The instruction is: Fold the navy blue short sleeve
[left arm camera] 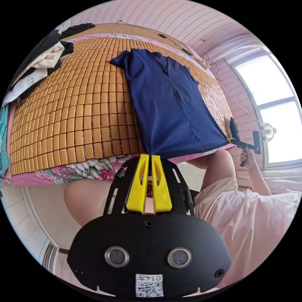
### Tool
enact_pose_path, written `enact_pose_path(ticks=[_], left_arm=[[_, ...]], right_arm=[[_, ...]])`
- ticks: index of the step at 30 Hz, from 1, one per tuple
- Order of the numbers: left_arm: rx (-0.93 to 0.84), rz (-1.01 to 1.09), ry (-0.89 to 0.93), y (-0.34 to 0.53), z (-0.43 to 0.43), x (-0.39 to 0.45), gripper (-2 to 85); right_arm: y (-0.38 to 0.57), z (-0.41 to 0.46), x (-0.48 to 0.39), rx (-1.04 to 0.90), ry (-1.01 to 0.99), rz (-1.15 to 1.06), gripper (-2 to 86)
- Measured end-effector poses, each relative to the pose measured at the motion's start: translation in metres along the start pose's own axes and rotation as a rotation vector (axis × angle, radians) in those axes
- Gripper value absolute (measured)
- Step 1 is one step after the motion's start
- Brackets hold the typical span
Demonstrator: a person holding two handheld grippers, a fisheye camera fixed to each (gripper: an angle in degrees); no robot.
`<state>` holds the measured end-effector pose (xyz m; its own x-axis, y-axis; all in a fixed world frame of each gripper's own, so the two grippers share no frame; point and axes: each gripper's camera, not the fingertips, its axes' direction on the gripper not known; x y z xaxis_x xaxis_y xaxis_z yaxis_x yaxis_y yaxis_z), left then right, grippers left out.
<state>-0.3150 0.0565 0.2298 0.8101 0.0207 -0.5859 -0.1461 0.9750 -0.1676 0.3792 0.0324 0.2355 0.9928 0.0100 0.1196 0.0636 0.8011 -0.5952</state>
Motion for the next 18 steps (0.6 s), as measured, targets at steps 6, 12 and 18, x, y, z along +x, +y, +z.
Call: enact_pose_path(ticks=[6,12,18], left_arm=[[-0.077,0.016,0.008,0.008,0.02,-0.011,-0.9],[-0.061,-0.038,0.01,0.001,0.021,-0.038,-0.1],[0.063,-0.036,-0.119,-0.044,-0.006,-0.071,-0.5]], right_arm=[[-0.016,0.02,-0.044,-0.144,0.082,-0.05,1.1],[-0.046,0.023,-0.086,-0.17,0.182,-0.063,3.2],[-0.129,0.016,-0.174,-0.113,0.295,-0.283,5.6]])
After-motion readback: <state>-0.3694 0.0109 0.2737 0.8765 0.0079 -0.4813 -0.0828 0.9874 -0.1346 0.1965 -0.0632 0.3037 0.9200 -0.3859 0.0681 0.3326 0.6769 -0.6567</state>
